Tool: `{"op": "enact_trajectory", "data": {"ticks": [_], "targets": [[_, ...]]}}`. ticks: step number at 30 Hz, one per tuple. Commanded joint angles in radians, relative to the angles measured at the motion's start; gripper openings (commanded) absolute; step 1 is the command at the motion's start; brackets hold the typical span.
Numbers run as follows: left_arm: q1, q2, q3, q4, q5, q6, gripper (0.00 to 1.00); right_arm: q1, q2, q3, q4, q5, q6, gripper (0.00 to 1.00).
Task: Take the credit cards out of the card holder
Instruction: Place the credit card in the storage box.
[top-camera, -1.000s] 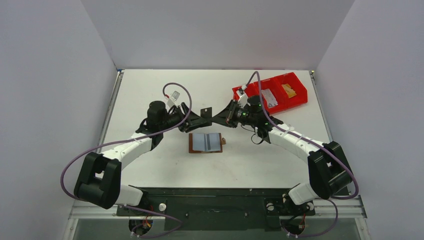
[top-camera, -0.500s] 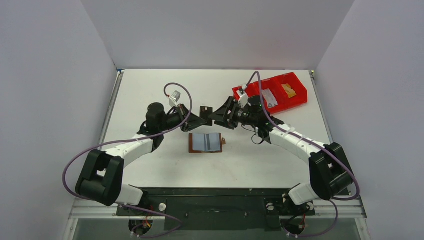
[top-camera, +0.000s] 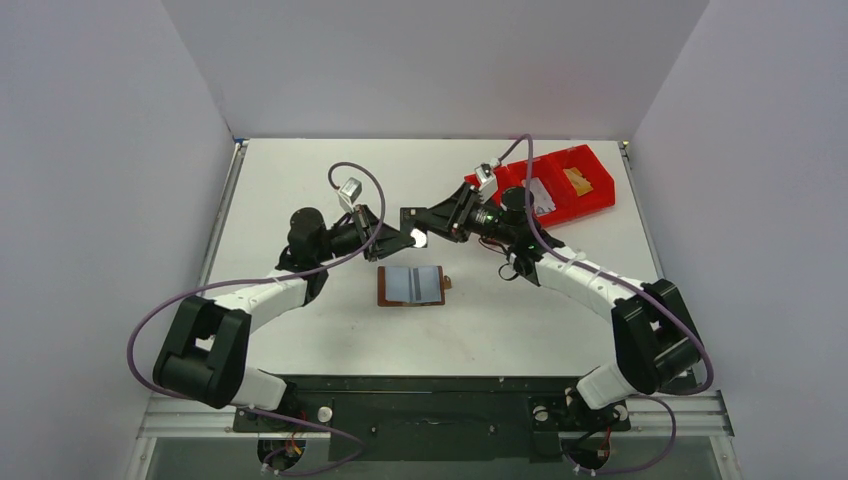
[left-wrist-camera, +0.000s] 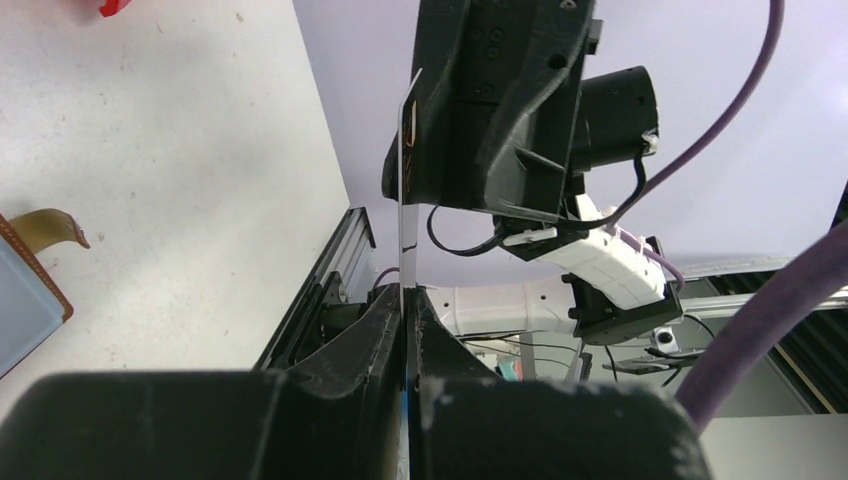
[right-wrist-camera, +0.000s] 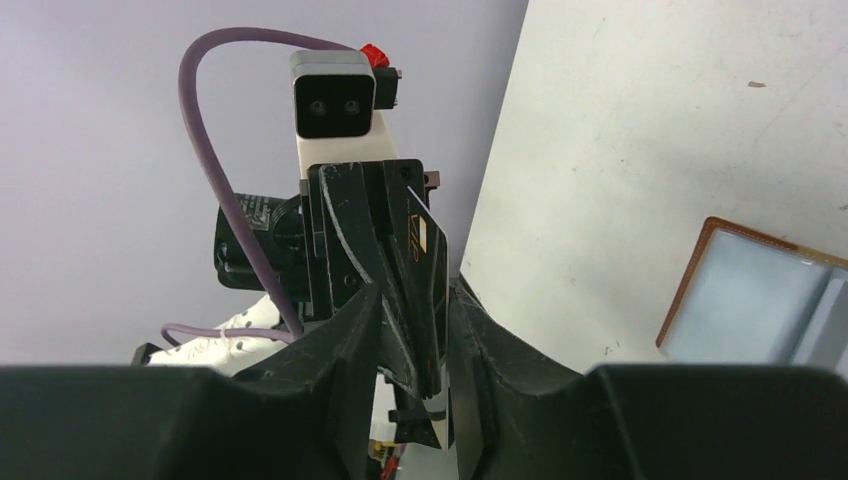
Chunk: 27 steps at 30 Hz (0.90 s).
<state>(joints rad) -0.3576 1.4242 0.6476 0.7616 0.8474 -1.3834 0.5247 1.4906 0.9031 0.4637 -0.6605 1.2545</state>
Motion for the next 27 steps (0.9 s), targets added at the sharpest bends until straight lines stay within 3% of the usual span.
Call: {"op": "enact_trajectory", "data": {"ticks": [1, 6, 9, 11, 15, 17, 21, 24, 27], "targets": [[-0.001, 0.011, 0.002, 0.108, 0.049, -0.025, 0.0, 0.009, 0.018, 0.021, 0.146, -0.018, 0.058, 0.24], [-0.008, 0.023, 0.008, 0.134, 0.067, -0.035, 0.0, 0.009, 0.022, 0.022, 0.125, -0.022, 0.047, 0.18], [-0.013, 0.03, 0.014, 0.138, 0.077, -0.034, 0.0, 0.01, 0.022, 0.022, 0.111, -0.022, 0.036, 0.01], [-0.015, 0.03, 0.016, 0.137, 0.08, -0.033, 0.0, 0.011, 0.017, 0.025, 0.09, -0.018, 0.02, 0.0], [-0.012, 0.024, 0.013, 0.08, 0.065, 0.001, 0.22, 0.005, 0.0, 0.039, -0.015, 0.006, -0.046, 0.0], [-0.008, -0.006, 0.019, -0.029, 0.032, 0.069, 0.32, -0.004, -0.012, 0.053, -0.09, 0.026, -0.098, 0.0], [-0.006, -0.073, 0.083, -0.398, -0.081, 0.297, 0.45, -0.026, -0.035, 0.093, -0.235, 0.056, -0.201, 0.0], [-0.005, -0.105, 0.177, -0.744, -0.199, 0.485, 0.5, -0.053, -0.054, 0.124, -0.356, 0.101, -0.308, 0.0], [-0.005, -0.127, 0.24, -0.953, -0.353, 0.587, 0.52, -0.069, -0.066, 0.226, -0.634, 0.233, -0.441, 0.0]]}}
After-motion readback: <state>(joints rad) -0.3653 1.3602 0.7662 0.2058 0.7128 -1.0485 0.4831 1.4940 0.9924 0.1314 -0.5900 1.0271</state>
